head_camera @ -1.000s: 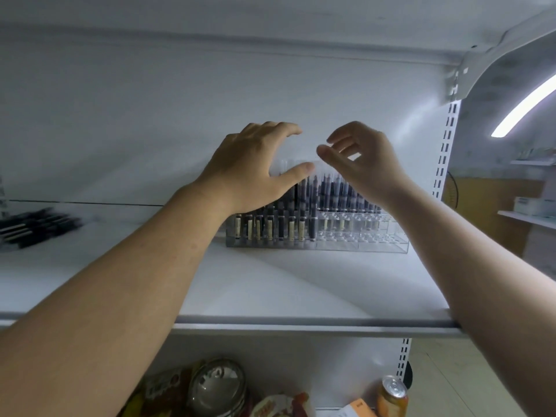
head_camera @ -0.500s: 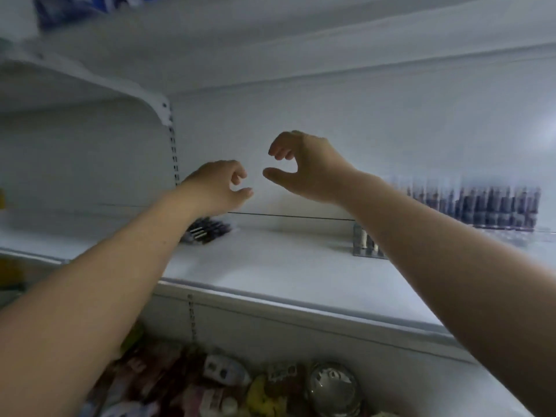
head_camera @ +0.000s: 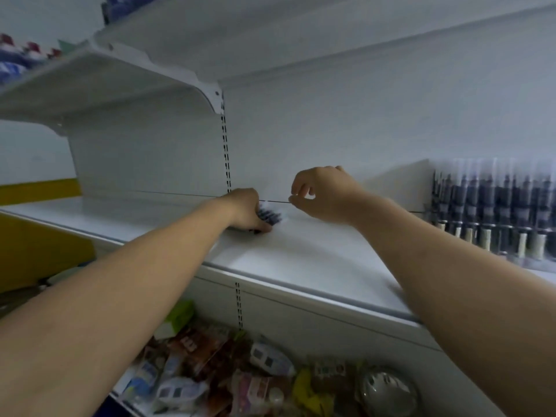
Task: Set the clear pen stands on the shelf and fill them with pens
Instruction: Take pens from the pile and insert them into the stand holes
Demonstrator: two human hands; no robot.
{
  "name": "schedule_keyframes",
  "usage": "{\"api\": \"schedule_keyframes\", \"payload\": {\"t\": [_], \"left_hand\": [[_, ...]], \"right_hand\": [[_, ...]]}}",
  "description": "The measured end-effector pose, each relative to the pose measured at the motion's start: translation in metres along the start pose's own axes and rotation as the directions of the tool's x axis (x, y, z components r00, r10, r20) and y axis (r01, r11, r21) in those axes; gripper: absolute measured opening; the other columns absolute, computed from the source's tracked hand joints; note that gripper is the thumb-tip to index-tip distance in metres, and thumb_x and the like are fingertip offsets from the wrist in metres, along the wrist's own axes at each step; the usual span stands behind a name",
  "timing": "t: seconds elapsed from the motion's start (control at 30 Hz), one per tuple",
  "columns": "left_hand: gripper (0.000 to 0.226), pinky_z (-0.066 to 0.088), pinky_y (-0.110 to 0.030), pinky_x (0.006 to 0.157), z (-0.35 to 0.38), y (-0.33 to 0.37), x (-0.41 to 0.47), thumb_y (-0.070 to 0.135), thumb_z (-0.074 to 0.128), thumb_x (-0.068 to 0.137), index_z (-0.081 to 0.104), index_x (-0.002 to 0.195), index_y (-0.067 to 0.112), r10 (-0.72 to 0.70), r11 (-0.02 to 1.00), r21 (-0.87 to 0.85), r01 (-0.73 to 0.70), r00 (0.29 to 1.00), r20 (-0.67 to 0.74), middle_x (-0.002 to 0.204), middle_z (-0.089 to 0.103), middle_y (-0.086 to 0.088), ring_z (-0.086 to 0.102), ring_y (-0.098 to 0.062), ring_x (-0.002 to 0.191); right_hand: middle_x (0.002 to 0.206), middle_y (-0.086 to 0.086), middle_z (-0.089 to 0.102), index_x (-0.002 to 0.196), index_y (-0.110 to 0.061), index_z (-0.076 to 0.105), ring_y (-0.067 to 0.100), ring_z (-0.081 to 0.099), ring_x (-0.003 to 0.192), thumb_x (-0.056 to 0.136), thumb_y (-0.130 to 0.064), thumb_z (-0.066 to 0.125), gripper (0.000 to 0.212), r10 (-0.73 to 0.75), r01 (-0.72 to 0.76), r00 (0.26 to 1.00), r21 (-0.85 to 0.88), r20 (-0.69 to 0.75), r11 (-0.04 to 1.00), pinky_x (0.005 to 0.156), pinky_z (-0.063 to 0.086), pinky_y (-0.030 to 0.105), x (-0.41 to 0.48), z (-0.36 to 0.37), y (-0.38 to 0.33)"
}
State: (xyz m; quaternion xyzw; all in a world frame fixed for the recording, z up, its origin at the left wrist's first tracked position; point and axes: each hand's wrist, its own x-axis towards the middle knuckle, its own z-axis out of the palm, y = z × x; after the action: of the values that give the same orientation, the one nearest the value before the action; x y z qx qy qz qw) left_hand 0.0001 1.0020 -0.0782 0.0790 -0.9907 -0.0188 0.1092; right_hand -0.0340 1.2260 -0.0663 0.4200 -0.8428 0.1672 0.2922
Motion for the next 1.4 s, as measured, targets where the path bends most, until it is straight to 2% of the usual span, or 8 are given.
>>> {"api": "schedule_keyframes", "payload": {"t": [0.1,0.27,0.53,0.67,0.77,1.07,1.27,1.4], "left_hand": [[0.045,0.056,-0.037,0.068,-0.006,0.003,0.010,0.050,0.087,0.079,0.073,0.074,0.007,-0.011,1.000,0.012,0.010,0.998,0.061,0.066,0.069,-0.007,0.069,-0.028,0.070],[0.049,0.044,-0.030,0.063,-0.013,0.012,0.022,0.050,0.090,0.076,0.063,0.062,0.011,-0.027,0.998,0.066,0.022,0.997,0.077,0.058,0.056,-0.002,0.053,-0.024,0.058],[0.053,0.061,-0.038,0.076,-0.024,0.019,0.033,0.053,0.094,0.072,0.059,0.069,0.013,-0.091,0.993,0.091,0.073,0.974,0.209,0.067,0.065,0.000,0.069,-0.020,0.064],[0.045,0.062,-0.038,0.080,-0.023,0.023,0.033,0.044,0.092,0.080,0.057,0.079,0.014,-0.086,0.993,0.098,0.064,0.967,0.240,0.079,0.062,-0.003,0.070,-0.022,0.072],[0.034,0.060,-0.033,0.067,-0.023,0.029,0.027,0.035,0.088,0.086,0.063,0.099,0.015,-0.080,0.996,0.046,0.070,0.954,0.289,0.082,0.058,-0.007,0.068,-0.022,0.066],[0.034,0.048,-0.036,0.066,-0.008,0.040,0.003,0.042,0.062,0.098,0.058,0.081,0.013,0.008,0.978,0.199,-0.059,0.969,0.246,0.080,0.065,-0.008,0.060,-0.028,0.068],[0.027,0.048,-0.032,0.066,-0.011,0.022,-0.026,0.029,0.059,0.103,0.067,0.086,0.011,0.112,0.988,-0.118,-0.096,0.984,0.141,0.082,0.073,-0.008,0.064,-0.024,0.070],[0.017,0.057,-0.029,0.060,-0.017,0.030,-0.050,0.020,0.054,0.109,0.062,0.113,0.005,0.146,0.839,-0.532,-0.118,0.989,0.012,0.083,0.069,-0.010,0.069,-0.015,0.063]], "right_hand": [[0.090,-0.018,0.068,0.096,-0.028,0.073,0.012,0.061,0.090,0.097,-0.041,0.065,0.014,0.023,-0.023,1.000,0.020,0.006,1.000,0.098,0.044,0.037,0.000,0.000,0.003],[0.097,-0.011,0.072,0.095,-0.026,0.074,0.021,0.064,0.098,0.098,-0.038,0.064,0.016,0.068,-0.067,0.996,-0.009,0.052,0.998,0.097,0.044,0.035,0.000,-0.001,0.003],[0.096,-0.006,0.074,0.092,-0.024,0.076,0.025,0.065,0.096,0.096,-0.035,0.066,0.016,0.075,-0.077,0.993,0.024,0.090,0.997,0.092,0.047,0.033,-0.001,-0.002,-0.001],[0.094,-0.005,0.074,0.089,-0.024,0.076,0.025,0.067,0.093,0.095,-0.034,0.066,0.015,0.087,-0.093,0.990,0.049,0.115,0.994,0.089,0.049,0.032,-0.001,0.000,0.000],[0.093,-0.007,0.074,0.088,-0.025,0.076,0.024,0.068,0.090,0.095,-0.033,0.066,0.015,0.088,-0.096,0.987,0.059,0.131,0.994,0.084,0.055,0.031,0.000,-0.001,0.001],[0.092,0.002,0.074,0.091,-0.018,0.078,0.026,0.068,0.089,0.098,-0.032,0.065,0.021,0.059,-0.066,0.990,0.053,0.125,0.996,0.081,0.059,0.037,-0.002,-0.008,-0.005],[0.072,-0.014,0.060,0.083,-0.022,0.072,0.023,0.062,0.079,0.100,-0.031,0.063,0.022,0.040,-0.035,0.997,0.072,-0.071,0.997,0.069,0.048,0.031,-0.008,-0.029,-0.012],[0.073,-0.009,0.064,0.082,-0.025,0.069,0.025,0.063,0.078,0.100,-0.032,0.062,0.020,0.071,-0.056,0.986,0.108,-0.148,0.993,0.070,0.051,0.031,-0.015,-0.057,-0.005]]}}
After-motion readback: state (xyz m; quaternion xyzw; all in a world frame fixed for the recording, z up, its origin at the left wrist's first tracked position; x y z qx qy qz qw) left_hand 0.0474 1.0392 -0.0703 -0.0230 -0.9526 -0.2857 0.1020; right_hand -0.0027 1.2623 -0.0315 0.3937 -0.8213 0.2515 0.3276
